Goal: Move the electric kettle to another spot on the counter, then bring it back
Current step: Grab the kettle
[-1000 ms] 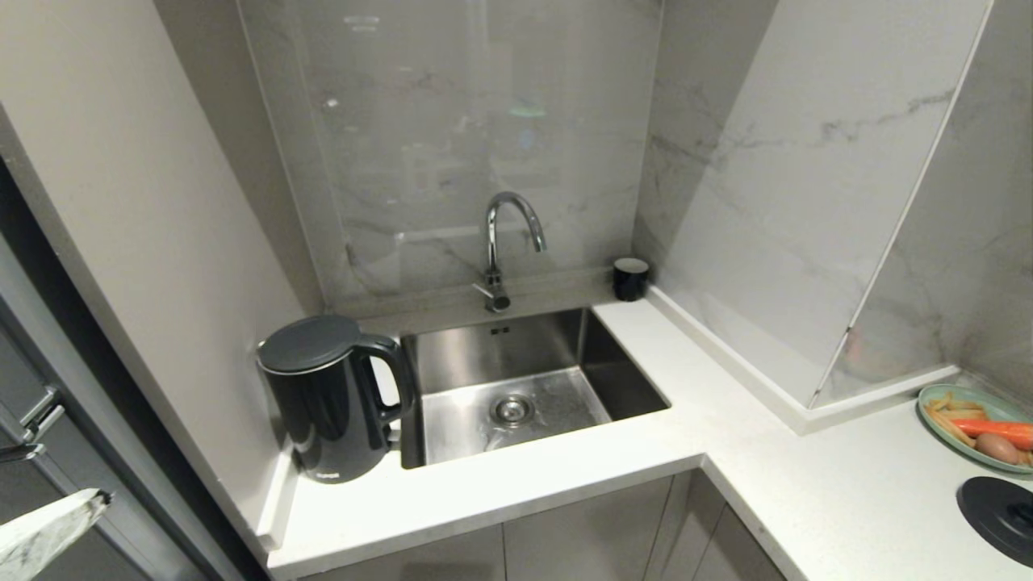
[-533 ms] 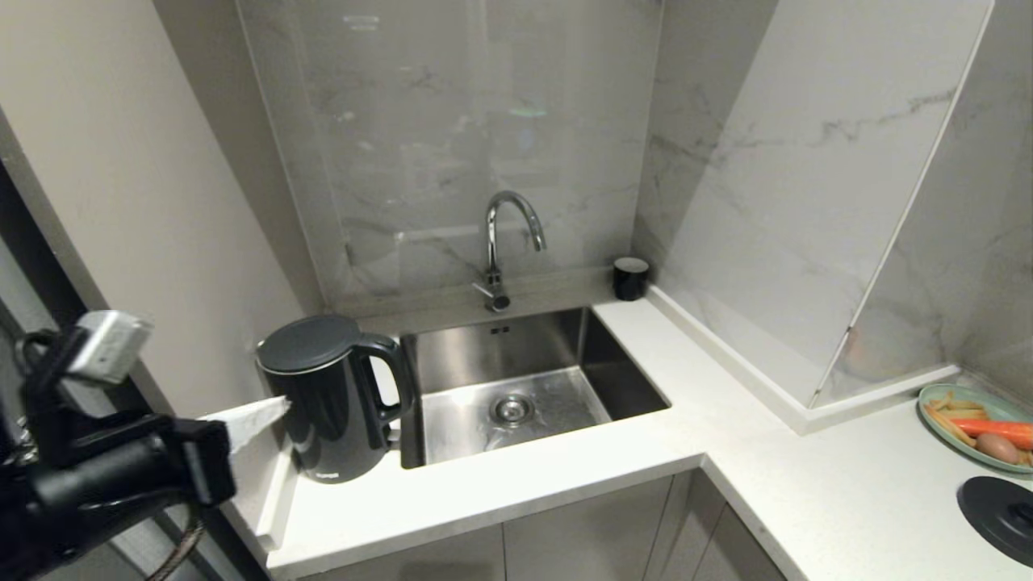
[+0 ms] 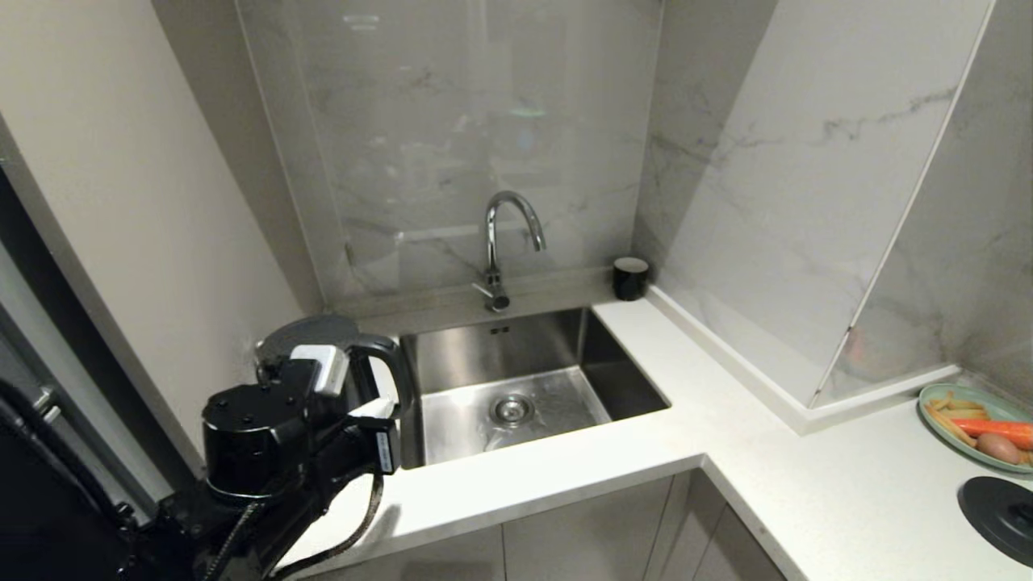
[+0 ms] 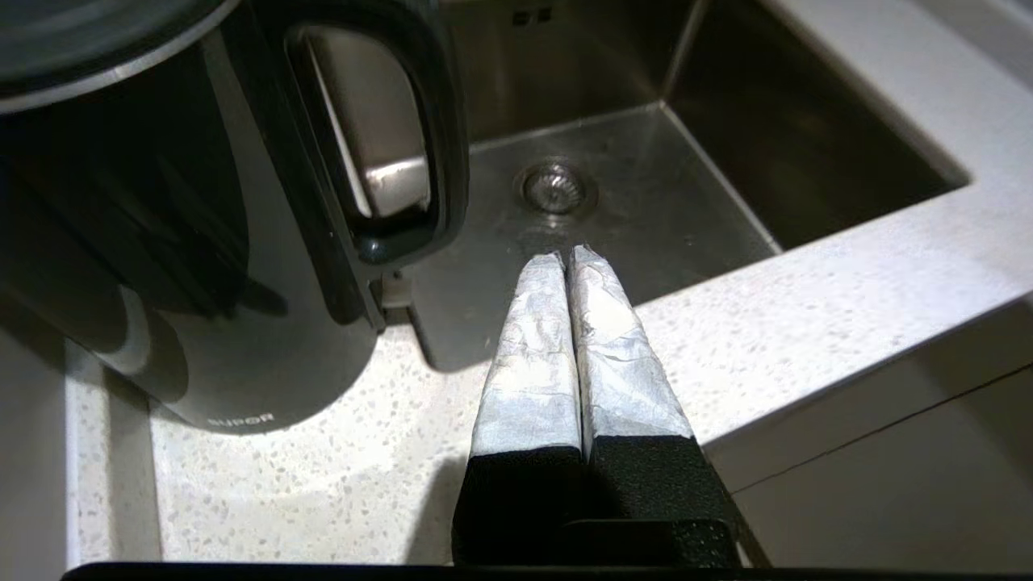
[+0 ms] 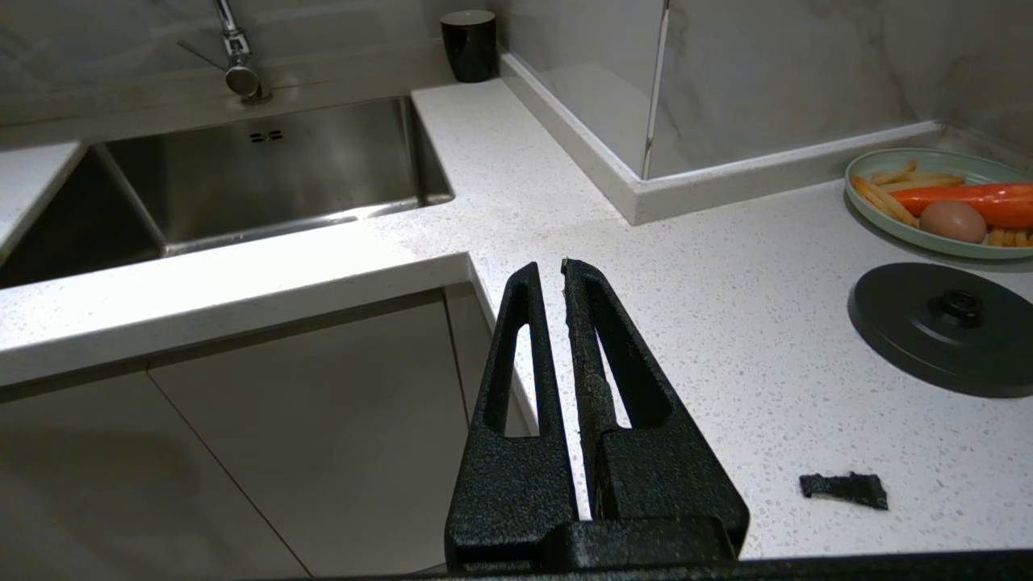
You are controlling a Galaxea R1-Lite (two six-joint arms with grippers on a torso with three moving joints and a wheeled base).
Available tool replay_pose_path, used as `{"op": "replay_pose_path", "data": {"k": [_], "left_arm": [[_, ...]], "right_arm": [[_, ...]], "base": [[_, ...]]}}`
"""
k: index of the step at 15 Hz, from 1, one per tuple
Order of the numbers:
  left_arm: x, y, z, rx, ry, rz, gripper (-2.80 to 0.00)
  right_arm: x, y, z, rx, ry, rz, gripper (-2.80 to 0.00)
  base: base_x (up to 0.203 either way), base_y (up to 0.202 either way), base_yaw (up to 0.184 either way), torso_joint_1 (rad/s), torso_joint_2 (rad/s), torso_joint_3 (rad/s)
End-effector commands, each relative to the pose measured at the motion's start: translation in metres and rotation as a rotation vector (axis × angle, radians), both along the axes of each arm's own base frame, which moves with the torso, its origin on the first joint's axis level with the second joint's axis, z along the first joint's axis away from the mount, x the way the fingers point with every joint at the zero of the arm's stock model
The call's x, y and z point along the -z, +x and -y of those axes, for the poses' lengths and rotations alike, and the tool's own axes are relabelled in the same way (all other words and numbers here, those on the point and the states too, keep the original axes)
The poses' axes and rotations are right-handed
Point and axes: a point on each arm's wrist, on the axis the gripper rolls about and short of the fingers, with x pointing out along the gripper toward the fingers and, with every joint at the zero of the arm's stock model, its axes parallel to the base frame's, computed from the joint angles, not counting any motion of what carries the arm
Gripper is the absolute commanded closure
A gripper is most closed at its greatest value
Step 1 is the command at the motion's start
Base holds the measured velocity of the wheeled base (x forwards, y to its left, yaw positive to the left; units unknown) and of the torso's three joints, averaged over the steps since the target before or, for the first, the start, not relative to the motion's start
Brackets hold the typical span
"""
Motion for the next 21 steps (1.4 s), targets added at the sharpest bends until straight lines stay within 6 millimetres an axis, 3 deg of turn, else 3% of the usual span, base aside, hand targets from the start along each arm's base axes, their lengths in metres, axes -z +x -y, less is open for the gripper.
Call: {"op": "replay_pose_path", "data": {"k": [1, 4, 5, 12, 16, 21], "left_arm": [[0.028, 0.010, 0.002, -0.016, 0.038, -0.066, 0.00], [0.036, 0.015, 0.003, -0.030, 0.026, -0.033, 0.00], [0.042, 0.017, 0.003, -0.040, 0.036, -0.044, -2.80], [0.048, 0.041, 0.005, -0.074, 0.032, -0.022, -2.80], [0.068, 0.073, 0.000, -0.118, 0.053, -0.024, -2.80], [0.067, 0.089, 0.004, -0.123, 0.035, 0.012, -2.80]], "right_arm": [[0.000, 0.000, 0.000, 0.000, -0.002, -0.001, 0.00], [0.000, 0.000, 0.000, 0.000, -0.002, -0.001, 0.00], [0.000, 0.000, 0.000, 0.000, 0.000, -0.001, 0.00], [0.000, 0.000, 0.000, 0.000, 0.000, -0.001, 0.00], [0.000, 0.000, 0.000, 0.000, 0.000, -0.001, 0.00], [0.000, 0.000, 0.000, 0.000, 0.000, -0.001, 0.00]], "base": [[0.000, 0.000, 0.000, 0.000, 0.00, 0.000], [0.000, 0.000, 0.000, 0.000, 0.00, 0.000], [0.000, 0.000, 0.000, 0.000, 0.00, 0.000], [0.000, 0.000, 0.000, 0.000, 0.00, 0.000], [0.000, 0.000, 0.000, 0.000, 0.00, 0.000], [0.000, 0.000, 0.000, 0.000, 0.00, 0.000]]}}
